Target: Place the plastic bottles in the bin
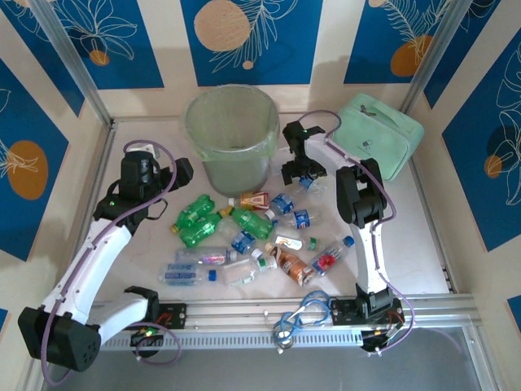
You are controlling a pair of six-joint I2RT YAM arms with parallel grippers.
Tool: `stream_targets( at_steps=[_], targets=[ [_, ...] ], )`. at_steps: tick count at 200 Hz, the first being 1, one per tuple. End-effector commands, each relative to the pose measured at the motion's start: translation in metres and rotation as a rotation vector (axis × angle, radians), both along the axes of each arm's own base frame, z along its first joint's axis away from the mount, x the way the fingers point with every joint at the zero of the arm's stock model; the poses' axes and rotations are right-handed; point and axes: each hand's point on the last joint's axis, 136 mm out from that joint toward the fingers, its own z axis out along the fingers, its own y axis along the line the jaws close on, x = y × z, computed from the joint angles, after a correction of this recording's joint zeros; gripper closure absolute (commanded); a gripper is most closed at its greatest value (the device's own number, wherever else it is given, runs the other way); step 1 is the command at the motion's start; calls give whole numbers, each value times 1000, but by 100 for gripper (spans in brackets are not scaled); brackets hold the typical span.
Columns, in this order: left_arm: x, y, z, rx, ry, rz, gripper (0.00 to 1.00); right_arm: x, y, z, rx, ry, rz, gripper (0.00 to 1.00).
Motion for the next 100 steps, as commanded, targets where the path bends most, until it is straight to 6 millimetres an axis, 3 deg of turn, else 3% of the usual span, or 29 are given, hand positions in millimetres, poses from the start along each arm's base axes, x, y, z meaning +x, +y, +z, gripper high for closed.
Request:
stream_targets(
  at_steps=[1, 61, 100],
  targets=[
    [4, -5, 17, -23, -43, -8, 4, -5, -13, 17, 43, -15, -65, 9],
    [5, -6, 17, -32, -44, -9, 5, -9, -17, 17, 99, -25, -100, 27],
    [6, -7, 18, -40, -45, -12, 5, -8, -13, 32, 125, -70, -96, 35]
  ],
)
